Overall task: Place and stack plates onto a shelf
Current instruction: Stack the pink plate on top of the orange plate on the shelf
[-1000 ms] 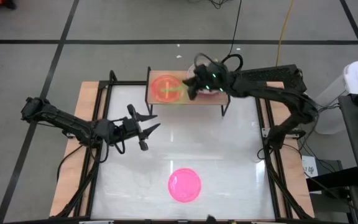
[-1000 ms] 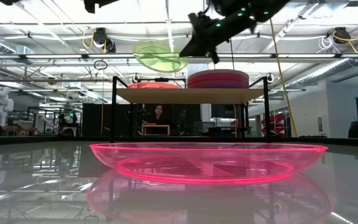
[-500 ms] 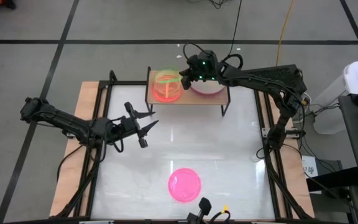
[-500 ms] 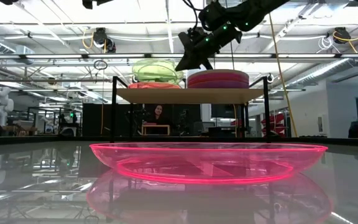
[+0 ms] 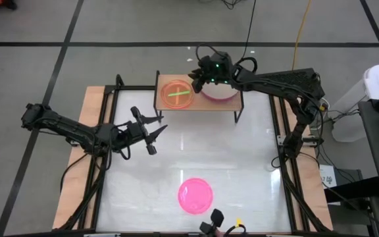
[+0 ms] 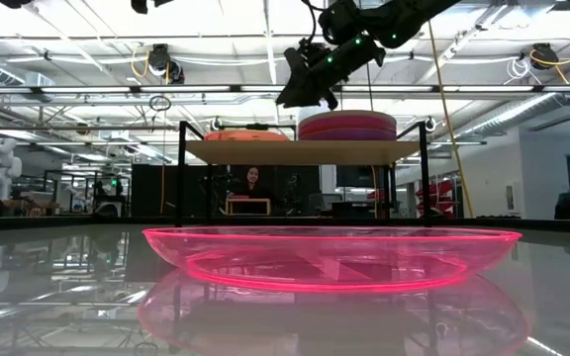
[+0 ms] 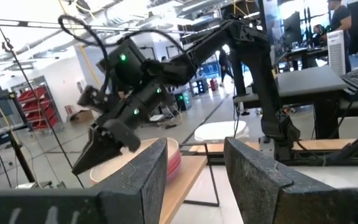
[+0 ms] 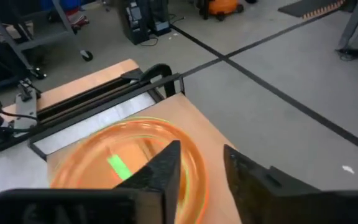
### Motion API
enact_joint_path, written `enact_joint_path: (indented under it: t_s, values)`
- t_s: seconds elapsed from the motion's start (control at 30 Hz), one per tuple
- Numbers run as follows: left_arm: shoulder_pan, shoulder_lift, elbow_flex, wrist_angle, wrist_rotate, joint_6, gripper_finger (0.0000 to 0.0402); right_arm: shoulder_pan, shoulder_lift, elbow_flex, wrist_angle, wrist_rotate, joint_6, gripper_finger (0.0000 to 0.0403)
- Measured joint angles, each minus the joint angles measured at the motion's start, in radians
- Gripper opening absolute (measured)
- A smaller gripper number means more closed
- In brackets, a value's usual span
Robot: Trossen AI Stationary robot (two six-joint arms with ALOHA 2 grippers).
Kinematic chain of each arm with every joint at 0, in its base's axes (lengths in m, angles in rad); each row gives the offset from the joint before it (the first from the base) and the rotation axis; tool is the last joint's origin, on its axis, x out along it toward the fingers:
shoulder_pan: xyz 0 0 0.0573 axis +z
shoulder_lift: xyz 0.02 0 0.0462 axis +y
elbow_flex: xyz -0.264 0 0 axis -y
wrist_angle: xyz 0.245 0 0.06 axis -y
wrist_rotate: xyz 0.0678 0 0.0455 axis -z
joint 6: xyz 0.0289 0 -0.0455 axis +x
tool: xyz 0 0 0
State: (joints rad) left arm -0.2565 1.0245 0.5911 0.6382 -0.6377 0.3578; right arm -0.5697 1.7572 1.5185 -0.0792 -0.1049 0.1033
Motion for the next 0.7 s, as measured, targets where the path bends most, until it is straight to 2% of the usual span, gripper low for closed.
enact_joint_path:
  t_s: [0.07,0.13,0.2,0.3,0.5,0.7]
  values:
    - [0.0,0.0,0.0,-0.023,0.005,-0.003,0.0165,0.003,-0.018,0.0,0.006,-0.011,-0.015,0.0124]
    - [-0.003,0.0,0.0,-0.071,0.024,-0.026,0.0165,0.012,-0.053,0.0,-0.006,-0.08,-0.041,0.0135]
    - [-0.008,0.0,0.0,-0.141,0.094,-0.042,0.0165,0.037,-0.106,-0.001,-0.049,-0.163,-0.087,0.014]
    - [-0.025,0.002,0.008,-0.239,0.215,-0.041,0.0165,0.124,-0.213,-0.035,-0.081,-0.175,-0.166,0.014]
    - [-0.088,0.075,0.121,-0.534,0.218,-0.009,0.0165,0.363,-0.445,-0.246,0.02,-0.006,-0.266,0.0133]
    - [-0.129,0.279,0.206,-0.596,0.216,0.143,0.0165,0.583,-0.619,-0.587,0.315,0.138,-0.273,0.0133]
